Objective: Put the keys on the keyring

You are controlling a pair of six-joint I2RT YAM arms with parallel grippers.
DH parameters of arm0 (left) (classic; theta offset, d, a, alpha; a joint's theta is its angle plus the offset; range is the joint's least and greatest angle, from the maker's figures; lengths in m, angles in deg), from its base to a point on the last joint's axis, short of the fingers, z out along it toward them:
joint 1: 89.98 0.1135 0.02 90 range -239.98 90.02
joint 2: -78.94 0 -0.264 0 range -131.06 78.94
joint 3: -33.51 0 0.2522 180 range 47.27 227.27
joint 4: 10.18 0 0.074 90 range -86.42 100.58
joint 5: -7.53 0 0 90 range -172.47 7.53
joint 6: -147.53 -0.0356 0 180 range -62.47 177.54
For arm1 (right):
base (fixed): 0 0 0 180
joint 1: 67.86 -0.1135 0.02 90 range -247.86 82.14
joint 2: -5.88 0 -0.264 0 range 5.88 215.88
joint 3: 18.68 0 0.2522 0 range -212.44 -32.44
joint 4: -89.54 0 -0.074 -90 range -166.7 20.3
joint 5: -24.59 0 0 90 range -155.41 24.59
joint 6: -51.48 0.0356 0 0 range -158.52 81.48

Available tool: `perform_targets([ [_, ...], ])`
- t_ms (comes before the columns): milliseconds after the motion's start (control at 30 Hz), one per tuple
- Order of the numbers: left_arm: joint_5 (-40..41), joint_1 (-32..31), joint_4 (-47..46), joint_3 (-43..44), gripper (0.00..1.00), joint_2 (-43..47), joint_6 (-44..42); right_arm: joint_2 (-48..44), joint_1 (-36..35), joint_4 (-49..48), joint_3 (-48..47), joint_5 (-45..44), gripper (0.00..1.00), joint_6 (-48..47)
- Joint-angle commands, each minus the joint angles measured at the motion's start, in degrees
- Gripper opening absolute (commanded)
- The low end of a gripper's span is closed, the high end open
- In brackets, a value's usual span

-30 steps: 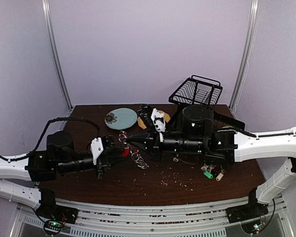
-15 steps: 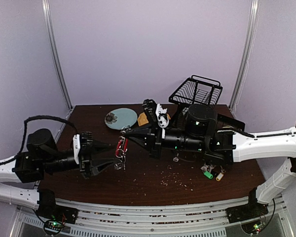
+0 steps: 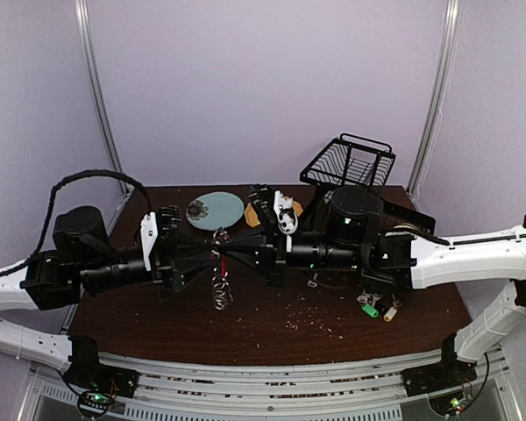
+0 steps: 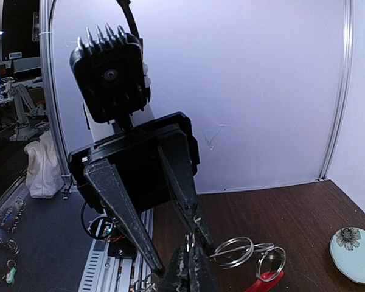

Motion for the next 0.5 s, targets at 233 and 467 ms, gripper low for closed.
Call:
perform_targets([
  [233,0.9,0.9,-0.4,2.0,0.0,-0.1,0.0,-0.8,-0.3,0.0,-1.1,1.9,0.0,-2.7],
  [467,0.6,0.9,3.1,3.0,0.0,-0.4,-2.8,-1.2,0.0,10.4,-3.8,2.8,0.01,-9.0],
])
